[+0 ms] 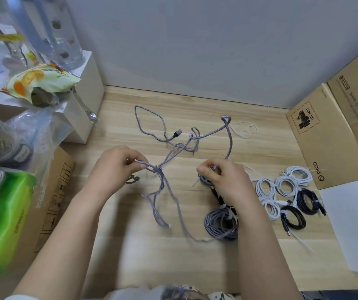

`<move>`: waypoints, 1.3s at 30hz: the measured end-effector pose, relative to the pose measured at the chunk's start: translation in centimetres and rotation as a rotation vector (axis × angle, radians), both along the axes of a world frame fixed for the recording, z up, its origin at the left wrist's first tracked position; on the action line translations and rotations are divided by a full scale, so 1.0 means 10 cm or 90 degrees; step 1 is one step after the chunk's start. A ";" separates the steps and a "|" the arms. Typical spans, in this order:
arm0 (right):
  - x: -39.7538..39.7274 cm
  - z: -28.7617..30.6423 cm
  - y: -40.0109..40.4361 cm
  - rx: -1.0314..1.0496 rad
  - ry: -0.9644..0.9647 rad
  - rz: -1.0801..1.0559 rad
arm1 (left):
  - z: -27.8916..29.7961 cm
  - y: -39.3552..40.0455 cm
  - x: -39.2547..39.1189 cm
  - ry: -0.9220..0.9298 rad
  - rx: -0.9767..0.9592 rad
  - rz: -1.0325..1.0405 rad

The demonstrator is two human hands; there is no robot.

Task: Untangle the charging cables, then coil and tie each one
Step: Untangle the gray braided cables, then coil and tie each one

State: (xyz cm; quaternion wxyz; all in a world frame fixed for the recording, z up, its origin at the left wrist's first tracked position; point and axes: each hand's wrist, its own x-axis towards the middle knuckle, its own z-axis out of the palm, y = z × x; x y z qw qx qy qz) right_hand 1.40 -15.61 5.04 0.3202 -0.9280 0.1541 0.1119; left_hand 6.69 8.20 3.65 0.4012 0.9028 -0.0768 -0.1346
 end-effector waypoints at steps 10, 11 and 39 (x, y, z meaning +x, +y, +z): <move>0.03 -0.12 0.26 0.282 -0.077 -0.007 | 0.14 -0.06 0.03 0.112 -0.164 0.034; 0.03 -0.12 0.30 0.309 -0.108 -0.005 | 0.15 -0.06 0.03 0.120 -0.173 0.027; 0.06 0.06 0.79 0.157 -0.397 0.061 | 0.42 -0.31 0.01 0.175 -0.348 0.094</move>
